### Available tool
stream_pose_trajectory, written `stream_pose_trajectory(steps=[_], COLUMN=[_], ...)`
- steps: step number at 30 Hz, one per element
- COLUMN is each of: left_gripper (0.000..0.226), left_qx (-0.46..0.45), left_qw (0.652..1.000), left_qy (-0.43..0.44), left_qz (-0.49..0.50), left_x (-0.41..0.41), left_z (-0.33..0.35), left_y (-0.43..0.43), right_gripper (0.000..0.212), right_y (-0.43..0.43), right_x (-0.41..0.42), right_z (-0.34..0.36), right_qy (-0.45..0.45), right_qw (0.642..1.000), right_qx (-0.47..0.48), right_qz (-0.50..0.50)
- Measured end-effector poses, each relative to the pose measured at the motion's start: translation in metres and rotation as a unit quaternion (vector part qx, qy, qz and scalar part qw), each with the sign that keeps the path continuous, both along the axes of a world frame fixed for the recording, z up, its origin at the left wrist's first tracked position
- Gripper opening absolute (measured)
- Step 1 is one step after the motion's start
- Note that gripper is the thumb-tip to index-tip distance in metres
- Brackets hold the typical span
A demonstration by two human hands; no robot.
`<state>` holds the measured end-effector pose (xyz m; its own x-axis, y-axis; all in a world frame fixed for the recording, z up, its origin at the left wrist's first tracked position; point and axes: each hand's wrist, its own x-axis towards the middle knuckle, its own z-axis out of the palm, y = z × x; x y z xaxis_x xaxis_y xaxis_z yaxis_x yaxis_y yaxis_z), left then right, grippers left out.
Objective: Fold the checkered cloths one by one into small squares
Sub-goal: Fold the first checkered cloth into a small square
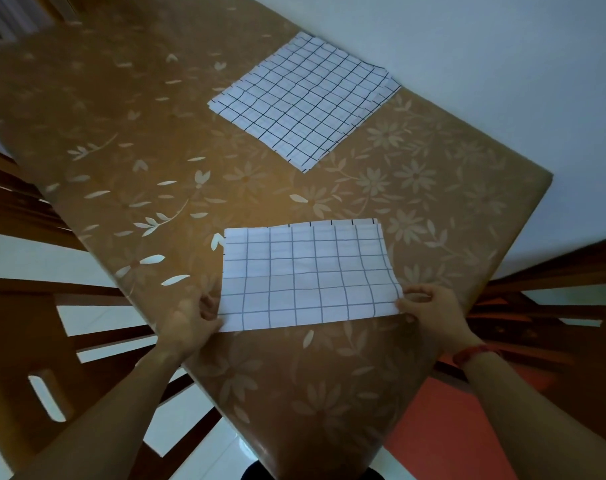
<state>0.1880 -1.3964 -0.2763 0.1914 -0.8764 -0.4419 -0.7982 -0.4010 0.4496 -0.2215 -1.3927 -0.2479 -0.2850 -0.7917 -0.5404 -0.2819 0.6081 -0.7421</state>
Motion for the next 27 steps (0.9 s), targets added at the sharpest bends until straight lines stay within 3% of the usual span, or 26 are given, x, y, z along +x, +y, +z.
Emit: stream_pose_trajectory(steps=[5,7,9,12,14,18,21,27], left_gripper=[0.025,0.02,0.027,0.037,0.05,0.055,0.051,0.051], left_qx=[-0.083,-0.164,-0.219,-0.253,-0.247,-0.195,-0.155,-0.166], left_qw=[0.99,0.966,0.938,0.903,0.895,0.903,0.908,0.906], left_qy=[-0.08,-0.109,-0.098,-0.067,-0.072,-0.071,-0.088,-0.102], left_qz=[-0.076,-0.167,-0.251,-0.342,-0.364,-0.376,-0.378,-0.375], left_x=[-0.02,-0.038,-0.061,-0.092,-0.106,-0.117,-0.117,-0.115], left_z=[0.011,0.009,0.004,-0.003,-0.005,-0.017,-0.023,-0.023], left_y=[0.011,0.021,0.037,0.056,0.06,0.064,0.064,0.068], right_gripper=[0.041,0.048,0.039,0.028,0.042,0.063,0.066,0.068], right_y=[-0.003,-0.004,-0.003,0.009,0.027,0.048,0.043,0.045], right_x=[0.004,0.007,0.015,0.034,0.053,0.084,0.091,0.097], right_z=[-0.006,-0.003,0.004,0.003,-0.009,-0.032,-0.034,-0.037], right_qy=[0.029,0.065,0.123,0.281,0.36,0.362,0.366,0.39], right_qw=[0.999,0.997,0.99,0.932,0.878,0.815,0.796,0.783], right_qx=[-0.033,-0.038,-0.061,-0.159,-0.178,-0.128,-0.107,-0.118], right_qz=[-0.015,-0.012,0.026,0.164,0.261,0.434,0.47,0.47])
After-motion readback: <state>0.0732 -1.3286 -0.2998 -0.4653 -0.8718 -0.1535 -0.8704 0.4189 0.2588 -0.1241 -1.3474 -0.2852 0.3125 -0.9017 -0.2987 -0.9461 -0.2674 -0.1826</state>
